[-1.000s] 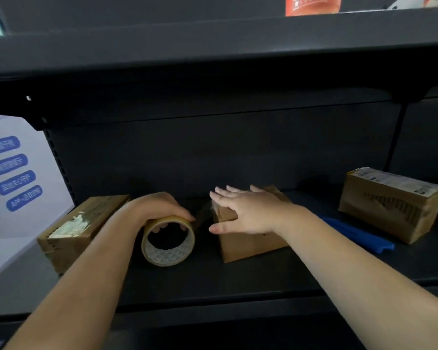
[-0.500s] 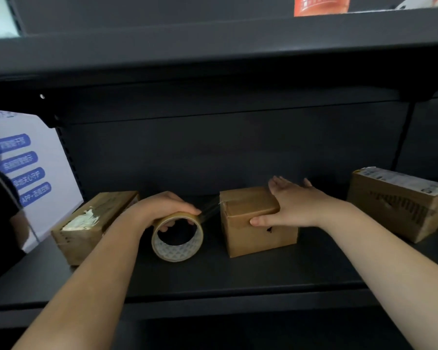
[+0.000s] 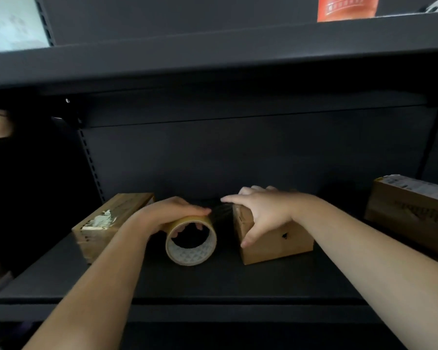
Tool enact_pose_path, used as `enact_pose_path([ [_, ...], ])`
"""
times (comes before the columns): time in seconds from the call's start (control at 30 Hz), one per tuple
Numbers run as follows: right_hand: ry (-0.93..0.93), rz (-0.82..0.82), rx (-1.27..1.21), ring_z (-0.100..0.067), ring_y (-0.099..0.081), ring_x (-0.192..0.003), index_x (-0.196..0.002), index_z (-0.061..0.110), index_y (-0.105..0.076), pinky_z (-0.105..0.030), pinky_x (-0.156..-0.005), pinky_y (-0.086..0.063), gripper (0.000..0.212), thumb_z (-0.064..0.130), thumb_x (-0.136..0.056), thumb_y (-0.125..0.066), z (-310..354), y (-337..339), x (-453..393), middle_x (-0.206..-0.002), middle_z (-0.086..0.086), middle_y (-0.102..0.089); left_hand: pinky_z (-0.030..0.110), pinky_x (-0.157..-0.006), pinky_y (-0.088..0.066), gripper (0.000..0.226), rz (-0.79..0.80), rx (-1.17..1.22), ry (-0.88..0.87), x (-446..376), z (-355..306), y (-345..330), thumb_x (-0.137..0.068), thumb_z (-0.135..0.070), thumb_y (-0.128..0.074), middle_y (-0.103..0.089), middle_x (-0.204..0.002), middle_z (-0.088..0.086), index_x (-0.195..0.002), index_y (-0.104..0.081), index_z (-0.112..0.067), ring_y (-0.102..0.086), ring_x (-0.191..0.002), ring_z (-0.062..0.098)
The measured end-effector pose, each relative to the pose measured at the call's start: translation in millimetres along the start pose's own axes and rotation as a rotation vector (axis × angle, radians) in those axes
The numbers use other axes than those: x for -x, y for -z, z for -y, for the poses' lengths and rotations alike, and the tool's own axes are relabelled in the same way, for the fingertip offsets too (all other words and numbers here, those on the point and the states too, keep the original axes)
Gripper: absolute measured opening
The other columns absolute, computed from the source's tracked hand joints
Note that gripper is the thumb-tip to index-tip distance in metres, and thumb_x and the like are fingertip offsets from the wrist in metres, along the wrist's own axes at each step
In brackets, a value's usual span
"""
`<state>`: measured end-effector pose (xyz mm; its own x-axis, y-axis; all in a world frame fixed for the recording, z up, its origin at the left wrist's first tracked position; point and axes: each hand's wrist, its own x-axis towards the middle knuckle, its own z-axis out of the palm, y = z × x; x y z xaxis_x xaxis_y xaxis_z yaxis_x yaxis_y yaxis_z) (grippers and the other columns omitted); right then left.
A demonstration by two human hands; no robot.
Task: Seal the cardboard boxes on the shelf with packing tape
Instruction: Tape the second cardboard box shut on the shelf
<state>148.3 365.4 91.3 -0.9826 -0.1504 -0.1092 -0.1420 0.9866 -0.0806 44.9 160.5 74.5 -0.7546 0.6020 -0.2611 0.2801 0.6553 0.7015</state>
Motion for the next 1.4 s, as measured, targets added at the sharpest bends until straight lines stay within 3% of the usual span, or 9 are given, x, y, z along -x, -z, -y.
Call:
enact_pose_path([
  [0.2,0.062,-0.066,-0.259,-0.006,-0.026,-0.111,-0.127,0.072,-0.007,-0.029,-0.087,-0.03,0.087,0.056,-0.069,-0.07,-13.9,8.6,13.2,-0.123,0.015,-0.03,0.022,-0.044,-0.045,0.034,0.237,0.701,-0.402,10.4,26.6,22.4,-0.049,-0.044,-0.087,-0.051,-0.041,-0.001,-0.055,-0.066,-0.018,-0.049,-0.038,0.01],
  [0.33,0.112,-0.266,-0.718,-0.009,-0.035,-0.121,-0.122,0.072,-0.029,-0.019,-0.082,-0.036,0.075,0.048,-0.067,-0.075,-28.4,14.0,35.6,-0.133,0.018,-0.033,0.02,-0.039,-0.035,0.035,-0.018,0.364,-0.182,11.4,11.3,21.6,-0.046,-0.054,-0.082,-0.045,-0.041,-0.007,-0.054,-0.07,-0.022,-0.041,-0.036,0.006],
  [0.53,0.192,-0.422,-0.999,-0.011,-0.051,-0.114,-0.115,0.053,-0.056,-0.032,-0.091,-0.047,0.065,0.047,-0.054,-0.076,-30.9,-2.6,44.7,-0.129,0.009,-0.048,0.021,-0.043,-0.039,0.022,-0.138,0.069,-0.123,6.4,-12.8,15.6,-0.07,-0.05,-0.073,-0.057,-0.049,-0.01,-0.067,-0.073,-0.027,-0.052,-0.048,0.005],
  [0.67,0.229,-0.562,-1.241,-0.014,-0.062,-0.098,-0.102,0.037,-0.066,-0.027,-0.074,-0.053,0.047,0.039,-0.056,-0.075,-37.1,-23.3,47.2,-0.114,-0.001,-0.058,0.025,-0.055,-0.046,0.028,-0.109,-0.106,-0.052,2.7,-39.6,2.3,-0.074,-0.052,-0.067,-0.065,-0.078,0.0,-0.083,-0.072,-0.025,-0.059,-0.071,0.014],
  [0.8,0.192,-0.618,-1.348,-0.012,-0.062,-0.093,-0.102,0.031,-0.065,-0.024,-0.071,-0.052,0.046,0.037,-0.057,-0.073,-51.7,-40.3,57.1,-0.109,-0.002,-0.058,0.023,-0.05,-0.043,0.026,-0.071,-0.179,-0.052,-4.6,-68.0,-11.9,-0.075,-0.049,-0.067,-0.06,-0.059,-0.006,-0.072,-0.07,-0.023,-0.056,-0.058,0.01],
  [0.93,0.057,-0.505,-1.118,-0.013,-0.056,-0.11,-0.106,0.036,-0.062,-0.02,-0.078,-0.048,0.051,0.035,-0.06,-0.084,-64.1,-26.1,79.6,-0.12,0.006,-0.054,0.021,-0.048,-0.042,0.022,-0.037,-0.205,-0.07,-16.8,-91.0,-30.4,-0.074,-0.045,-0.068,-0.06,-0.046,-0.013,-0.068,-0.068,-0.024,-0.057,-0.049,0.005],
  [1.1,-0.156,-0.166,-0.207,-0.014,-0.027,-0.129,-0.121,0.039,-0.045,-0.029,-0.097,-0.028,0.079,0.069,-0.053,-0.069,-44.6,44.3,72.7,-0.148,0.01,-0.026,0.017,-0.044,-0.042,0.018,-0.011,-0.222,-0.074,-19.6,-96.3,-32.2,-0.073,-0.042,-0.068,-0.062,-0.043,-0.017,-0.068,-0.068,-0.025,-0.058,-0.041,-0.002],
  [1.2,-0.088,0.064,-0.038,-0.01,-0.038,-0.111,-0.139,0.036,-0.027,-0.024,-0.075,-0.038,0.098,0.058,-0.057,-0.078,-12.1,56.7,42.2,-0.138,0.009,-0.037,0.014,-0.039,-0.039,0.016,-0.011,-0.222,-0.106,-18.8,-96.9,-32.9,-0.073,-0.039,-0.069,-0.061,-0.042,-0.016,-0.072,-0.067,-0.023,-0.055,-0.037,-0.004],
  [1.4,-0.035,0.047,0.04,-0.016,-0.044,-0.108,-0.131,0.029,-0.039,-0.03,-0.076,-0.043,0.085,0.058,-0.06,-0.076,-0.8,44.3,17.1,-0.117,0.005,-0.04,0.016,-0.044,-0.04,0.025,-0.017,-0.183,-0.163,-14.3,-81.7,-29.0,-0.078,-0.046,-0.066,-0.06,-0.045,-0.015,-0.079,-0.069,-0.022,-0.055,-0.041,-0.004],
])
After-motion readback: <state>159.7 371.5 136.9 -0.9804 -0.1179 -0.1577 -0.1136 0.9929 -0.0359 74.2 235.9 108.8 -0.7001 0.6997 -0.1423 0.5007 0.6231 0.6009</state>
